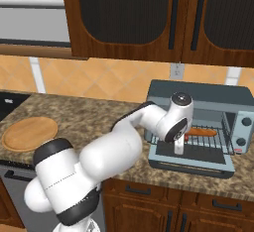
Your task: Pick up the kebab skewer and baguette bread, and place them inside the toaster oven. Close the toaster oven door and start by setting the timer.
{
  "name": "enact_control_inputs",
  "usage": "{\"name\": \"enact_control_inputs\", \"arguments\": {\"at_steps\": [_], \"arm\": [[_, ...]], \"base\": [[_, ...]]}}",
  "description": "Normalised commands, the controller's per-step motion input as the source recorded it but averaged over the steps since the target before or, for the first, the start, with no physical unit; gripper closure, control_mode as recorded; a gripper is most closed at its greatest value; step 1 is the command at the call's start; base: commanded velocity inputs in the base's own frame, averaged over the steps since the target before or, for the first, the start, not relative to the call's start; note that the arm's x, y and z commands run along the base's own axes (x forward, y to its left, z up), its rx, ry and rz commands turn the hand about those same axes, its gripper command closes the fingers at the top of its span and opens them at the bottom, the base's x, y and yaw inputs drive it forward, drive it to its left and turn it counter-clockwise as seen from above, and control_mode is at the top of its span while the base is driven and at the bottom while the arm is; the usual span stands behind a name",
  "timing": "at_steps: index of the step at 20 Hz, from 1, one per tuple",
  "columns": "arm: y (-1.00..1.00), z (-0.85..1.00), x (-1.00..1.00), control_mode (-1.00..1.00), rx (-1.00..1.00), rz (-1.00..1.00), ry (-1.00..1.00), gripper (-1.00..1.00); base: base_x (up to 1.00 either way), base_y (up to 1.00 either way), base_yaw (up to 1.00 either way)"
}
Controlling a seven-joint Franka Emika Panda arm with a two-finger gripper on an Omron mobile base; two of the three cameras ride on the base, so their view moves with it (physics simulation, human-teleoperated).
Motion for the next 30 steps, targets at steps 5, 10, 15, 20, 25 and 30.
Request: {"name": "enact_control_inputs", "arguments": {"at_steps": [5,10,15,20,25,30], "arm": [[-0.10,-0.04,0.06,-1.00,0.01,0.02,0.00,-1.00],[-0.20,0.19,-0.06,-1.00,0.04,0.02,0.00,-1.00],[-0.02,0.34,-0.26,-1.00,0.08,-0.02,0.00,-1.00],[0.09,0.14,-0.49,-1.00,0.13,-0.38,0.04,-1.00],[0.00,0.02,-0.55,-1.00,0.07,-0.70,0.21,-1.00],[0.00,-0.02,-0.16,-1.00,0.06,-0.68,0.26,-1.00]], "base": [[0.00,0.00,0.00],[0.00,0.00,0.00],[0.00,0.00,0.00],[0.00,0.00,0.00],[0.00,0.00,0.00],[0.00,0.00,0.00]]}}
